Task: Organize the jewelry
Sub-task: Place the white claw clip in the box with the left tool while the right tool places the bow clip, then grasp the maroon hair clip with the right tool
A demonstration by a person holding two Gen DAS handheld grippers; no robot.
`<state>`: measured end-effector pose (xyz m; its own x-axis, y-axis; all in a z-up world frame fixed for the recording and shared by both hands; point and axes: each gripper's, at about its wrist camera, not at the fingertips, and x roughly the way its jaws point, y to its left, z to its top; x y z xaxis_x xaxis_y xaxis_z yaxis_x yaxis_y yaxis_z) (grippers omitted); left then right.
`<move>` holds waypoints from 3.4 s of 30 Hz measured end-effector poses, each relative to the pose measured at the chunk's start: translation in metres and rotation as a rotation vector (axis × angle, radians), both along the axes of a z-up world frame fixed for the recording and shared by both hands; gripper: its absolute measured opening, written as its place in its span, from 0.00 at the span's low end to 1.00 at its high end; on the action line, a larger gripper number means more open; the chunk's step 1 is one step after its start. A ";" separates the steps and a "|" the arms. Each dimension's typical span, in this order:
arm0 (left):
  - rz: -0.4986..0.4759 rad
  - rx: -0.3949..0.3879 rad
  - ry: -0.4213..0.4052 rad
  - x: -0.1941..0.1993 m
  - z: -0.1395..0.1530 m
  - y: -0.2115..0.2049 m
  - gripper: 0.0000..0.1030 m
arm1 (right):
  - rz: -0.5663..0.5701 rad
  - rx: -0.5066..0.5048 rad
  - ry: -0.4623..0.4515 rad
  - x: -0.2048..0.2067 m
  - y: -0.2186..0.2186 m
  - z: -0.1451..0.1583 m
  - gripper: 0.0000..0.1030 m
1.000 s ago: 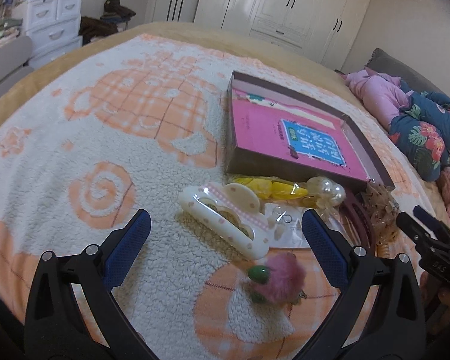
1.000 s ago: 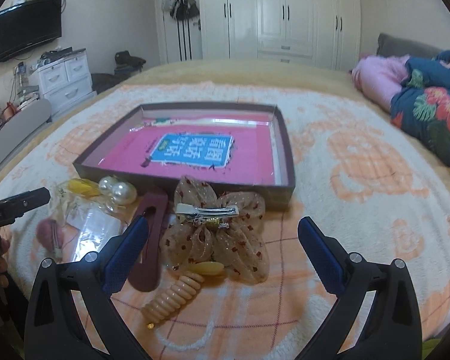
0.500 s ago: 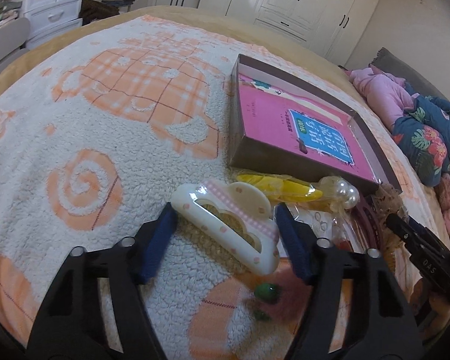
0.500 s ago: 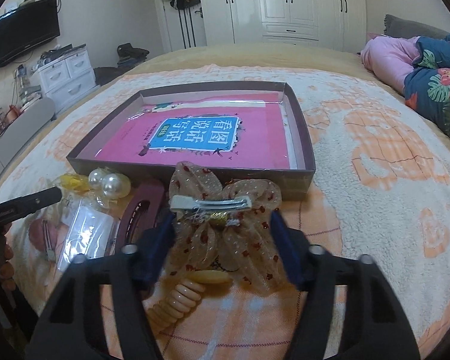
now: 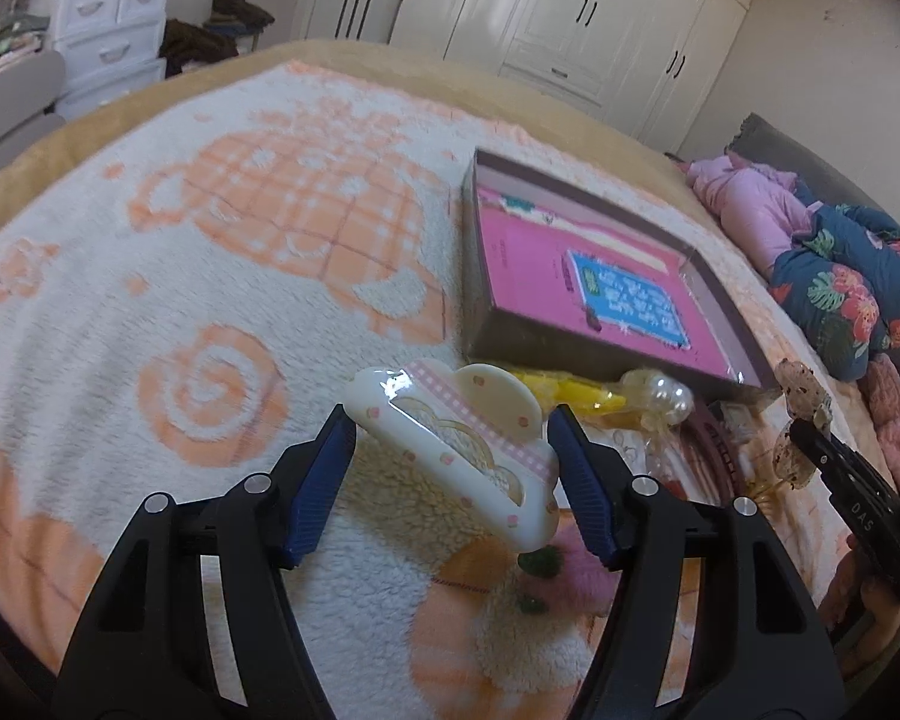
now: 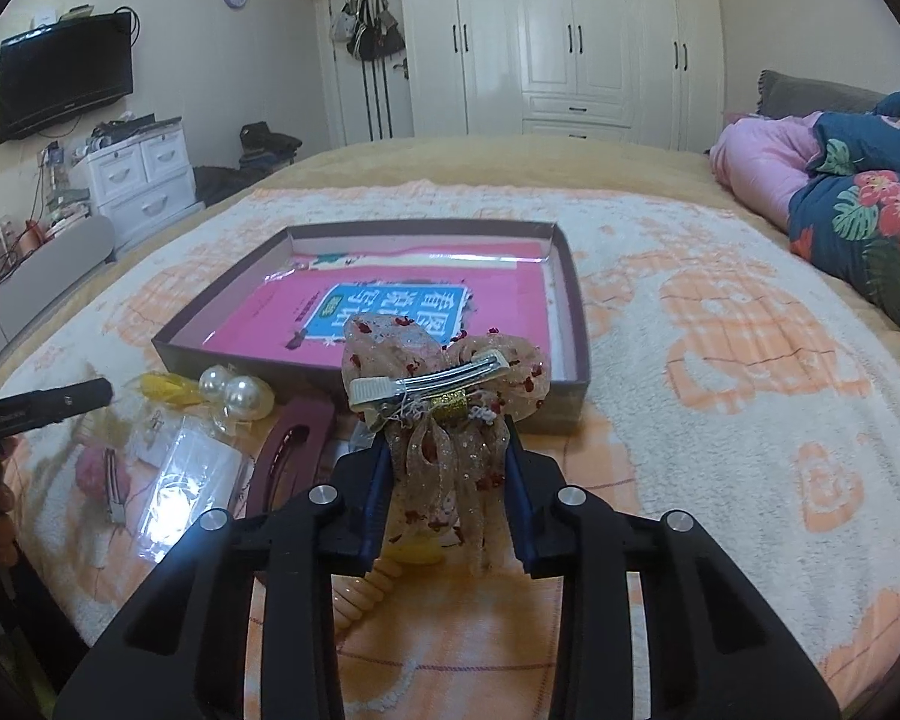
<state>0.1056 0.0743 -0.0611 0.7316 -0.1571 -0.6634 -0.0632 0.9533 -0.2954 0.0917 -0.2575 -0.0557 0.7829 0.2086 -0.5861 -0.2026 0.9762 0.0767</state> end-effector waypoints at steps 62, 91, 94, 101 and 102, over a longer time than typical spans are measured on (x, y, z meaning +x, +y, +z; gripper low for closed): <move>-0.203 0.118 -0.016 0.117 0.024 -0.062 0.75 | -0.062 -0.029 -0.015 0.089 0.001 0.010 0.86; -0.093 0.116 -0.194 0.017 0.054 -0.045 0.89 | 0.007 -0.046 -0.233 -0.015 0.017 0.054 0.94; -0.093 0.118 -0.191 0.012 0.052 -0.043 0.89 | 0.021 -0.044 -0.231 -0.019 0.019 0.054 0.94; -0.100 0.131 -0.172 0.002 0.045 -0.039 0.89 | 0.061 -0.061 -0.222 -0.030 0.028 0.052 0.94; -0.098 0.131 -0.170 0.000 0.044 -0.039 0.89 | 0.066 -0.062 -0.215 -0.031 0.029 0.050 0.94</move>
